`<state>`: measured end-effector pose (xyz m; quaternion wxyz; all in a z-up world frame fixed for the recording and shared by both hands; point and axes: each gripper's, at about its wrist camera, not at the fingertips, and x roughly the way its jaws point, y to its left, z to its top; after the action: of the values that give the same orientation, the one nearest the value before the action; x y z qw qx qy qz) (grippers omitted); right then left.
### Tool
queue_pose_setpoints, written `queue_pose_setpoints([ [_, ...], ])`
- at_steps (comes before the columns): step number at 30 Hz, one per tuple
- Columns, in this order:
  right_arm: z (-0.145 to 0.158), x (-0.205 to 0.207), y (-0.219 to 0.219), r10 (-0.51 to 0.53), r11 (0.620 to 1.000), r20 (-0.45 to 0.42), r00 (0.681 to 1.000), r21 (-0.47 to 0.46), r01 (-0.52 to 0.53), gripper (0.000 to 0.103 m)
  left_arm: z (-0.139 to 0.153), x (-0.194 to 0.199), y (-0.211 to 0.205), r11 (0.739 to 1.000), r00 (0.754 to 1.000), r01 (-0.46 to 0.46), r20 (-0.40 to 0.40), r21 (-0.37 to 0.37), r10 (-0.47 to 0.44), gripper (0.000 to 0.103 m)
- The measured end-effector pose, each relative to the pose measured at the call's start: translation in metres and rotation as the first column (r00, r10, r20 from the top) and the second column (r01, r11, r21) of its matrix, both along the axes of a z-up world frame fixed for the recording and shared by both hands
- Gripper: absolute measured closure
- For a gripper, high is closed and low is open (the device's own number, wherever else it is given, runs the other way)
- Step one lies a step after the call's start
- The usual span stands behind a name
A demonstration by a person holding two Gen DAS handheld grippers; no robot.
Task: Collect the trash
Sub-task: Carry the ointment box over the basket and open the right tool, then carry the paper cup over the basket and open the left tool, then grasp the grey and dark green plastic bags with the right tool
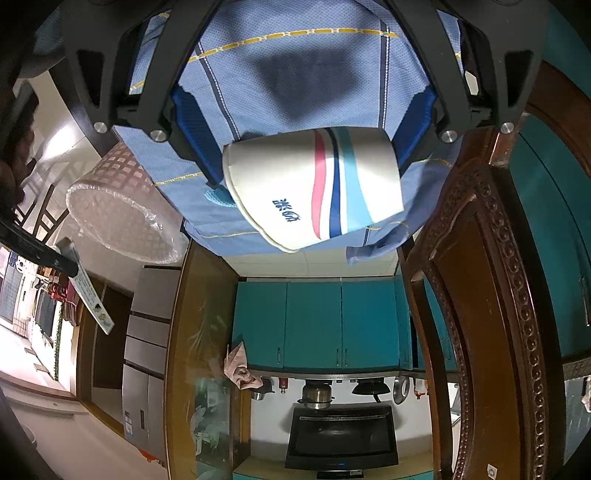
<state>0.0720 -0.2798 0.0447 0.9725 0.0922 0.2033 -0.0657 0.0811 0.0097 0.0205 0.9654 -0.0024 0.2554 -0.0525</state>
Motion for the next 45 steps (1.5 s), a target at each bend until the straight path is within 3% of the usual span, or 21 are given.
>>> queue_pose_setpoints([
  [4, -0.027, 0.037, -0.032, -0.088, 0.996, -0.09, 0.992, 0.023, 0.09, 0.06, -0.001, 0.001, -0.002, 1.0, 1.0, 0.005, -0.001, 0.003, -0.005, 0.016],
  [6, -0.042, 0.05, -0.042, -0.125, 0.991, -0.151, 0.98, 0.036, 0.132, 0.038, -0.001, 0.0, -0.004, 1.0, 1.0, 0.011, 0.0, 0.005, -0.011, 0.016],
  [8, -0.047, 0.046, -0.049, -0.131, 0.981, -0.162, 0.978, 0.118, 0.151, 0.036, -0.002, -0.001, -0.007, 1.0, 1.0, 0.022, 0.002, 0.01, -0.022, 0.016],
  [11, -0.035, 0.017, -0.054, -0.167, 0.967, -0.089, 0.982, 0.178, 0.18, 0.025, -0.003, -0.004, -0.012, 0.999, 0.999, 0.048, 0.007, 0.019, -0.048, 0.016],
  [12, -0.03, 0.003, -0.058, -0.205, 0.955, -0.05, 0.978, 0.209, 0.211, 0.017, -0.004, -0.005, -0.015, 0.998, 0.998, 0.06, 0.004, 0.021, -0.06, 0.016],
  [14, -0.022, -0.027, -0.067, -0.297, 0.912, 0.028, 0.955, 0.305, 0.274, 0.01, -0.006, -0.006, -0.021, 0.997, 0.997, 0.08, -0.003, 0.02, -0.08, 0.016],
  [19, -0.015, -0.054, -0.073, -0.392, 0.872, 0.116, 0.913, 0.361, 0.329, 0.009, 0.012, 0.002, -0.07, 0.979, 0.979, 0.203, 0.008, -0.022, -0.202, 0.016],
  [24, -0.013, -0.077, -0.085, -0.495, 0.824, 0.192, 0.848, 0.412, 0.388, 0.009, 0.055, 0.04, -0.172, 0.937, 0.935, 0.349, 0.066, -0.007, -0.348, 0.016],
  [26, -0.013, -0.08, -0.088, -0.508, 0.82, 0.211, 0.835, 0.416, 0.394, 0.009, 0.066, 0.065, -0.215, 0.914, 0.913, 0.407, 0.047, -0.003, -0.406, 0.011],
  [28, -0.012, -0.083, -0.089, -0.495, 0.828, 0.211, 0.843, 0.407, 0.385, 0.009, 0.061, 0.09, -0.245, 0.921, 0.922, 0.388, -0.03, 0.036, -0.387, 0.003],
  [30, -0.012, -0.085, -0.09, -0.488, 0.834, 0.217, 0.846, 0.402, 0.378, 0.009, 0.049, 0.109, -0.255, 0.947, 0.949, 0.312, -0.075, 0.079, -0.307, 0.003],
  [33, -0.01, -0.085, -0.092, -0.464, 0.844, 0.216, 0.859, 0.403, 0.355, 0.009, 0.035, 0.106, -0.224, 0.968, 0.967, 0.248, -0.066, 0.028, -0.245, 0.003],
  [37, -0.007, -0.074, -0.078, -0.374, 0.884, 0.194, 0.907, 0.369, 0.286, 0.009, 0.025, 0.078, -0.158, 0.977, 0.976, 0.21, -0.055, -0.018, -0.211, 0.003],
  [42, -0.003, -0.049, -0.029, -0.156, 0.965, 0.125, 0.98, 0.23, 0.125, 0.009, 0.023, 0.021, -0.069, 0.99, 0.99, 0.138, -0.001, 0.033, -0.138, 0.003],
  [45, -0.01, -0.033, 0.013, 0.0, 0.991, 0.011, 1.0, 0.131, -0.001, 0.009, 0.009, -0.002, -0.024, 0.999, 0.999, 0.045, -0.003, -0.017, -0.045, 0.003],
])
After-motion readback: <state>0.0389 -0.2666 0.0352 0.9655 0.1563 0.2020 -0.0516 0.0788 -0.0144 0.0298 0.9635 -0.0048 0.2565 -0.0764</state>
